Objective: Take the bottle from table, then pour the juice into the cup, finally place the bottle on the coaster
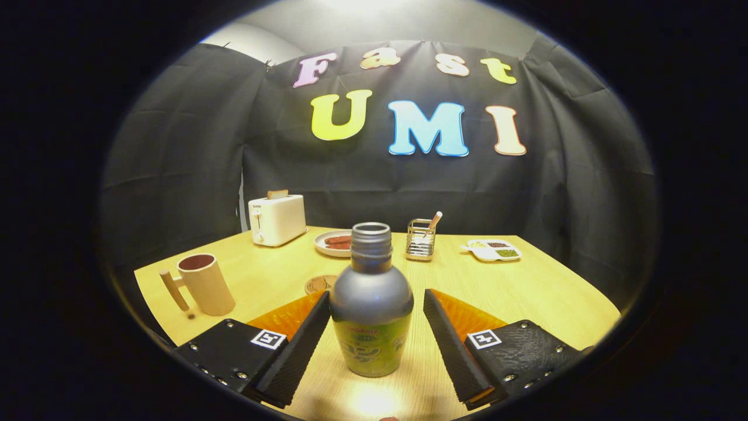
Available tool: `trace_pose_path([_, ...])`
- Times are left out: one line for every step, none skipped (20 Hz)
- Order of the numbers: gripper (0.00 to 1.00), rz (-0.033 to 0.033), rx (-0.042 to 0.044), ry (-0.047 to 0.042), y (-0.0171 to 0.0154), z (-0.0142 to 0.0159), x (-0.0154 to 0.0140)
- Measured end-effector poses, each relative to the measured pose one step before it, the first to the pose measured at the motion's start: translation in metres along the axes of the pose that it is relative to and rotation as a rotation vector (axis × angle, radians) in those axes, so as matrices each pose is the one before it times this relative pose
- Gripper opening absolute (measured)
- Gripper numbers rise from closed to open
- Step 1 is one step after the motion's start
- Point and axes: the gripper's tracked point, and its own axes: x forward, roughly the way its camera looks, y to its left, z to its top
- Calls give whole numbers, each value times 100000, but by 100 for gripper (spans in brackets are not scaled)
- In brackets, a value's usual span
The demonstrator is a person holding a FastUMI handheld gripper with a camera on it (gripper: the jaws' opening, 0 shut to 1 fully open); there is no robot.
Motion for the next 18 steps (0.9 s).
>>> trace_pose_path([97, -466, 276, 903, -199, -400, 104])
trace_pose_path([97, -226, 408, 1085, 21, -442, 212])
trace_pose_path([97, -57, 200, 1312, -13, -504, 164])
trace_pose_path([97, 24, -30, 1221, 75, -445, 169])
trace_pose_path([97, 175, -106, 1019, 30, -380, 52])
trace_pose_path([97, 202, -59, 886, 145, -342, 93])
trace_pose_path([97, 102, -39, 733, -2, -254, 115])
trace_pose_path([97, 12, -165, 848, 1, -458, 11])
trace_pose_path([97, -5, -138, 611, 18, -334, 62])
trace_pose_path([97, 3, -77, 712, 128, -268, 63])
trace_pose_path([97, 197, -74, 1076, -14, -269, 118])
trace_pose_path([97, 375, 100, 537, 248, -354, 9])
trace_pose_path([97, -89, -10, 351, -25, -21, -107])
trace_pose_path([94, 94, 20, 386, 159, -298, 93])
trace_pose_path([90, 233, 131, 171, 111, 122, -89])
trace_pose_path([85, -132, -100, 228, 2, -58, -9])
trace_pose_path([80, -428, -495, 437, 109, 75, -147])
trace_pose_path([80, -530, -784, 625, -38, 28, 318])
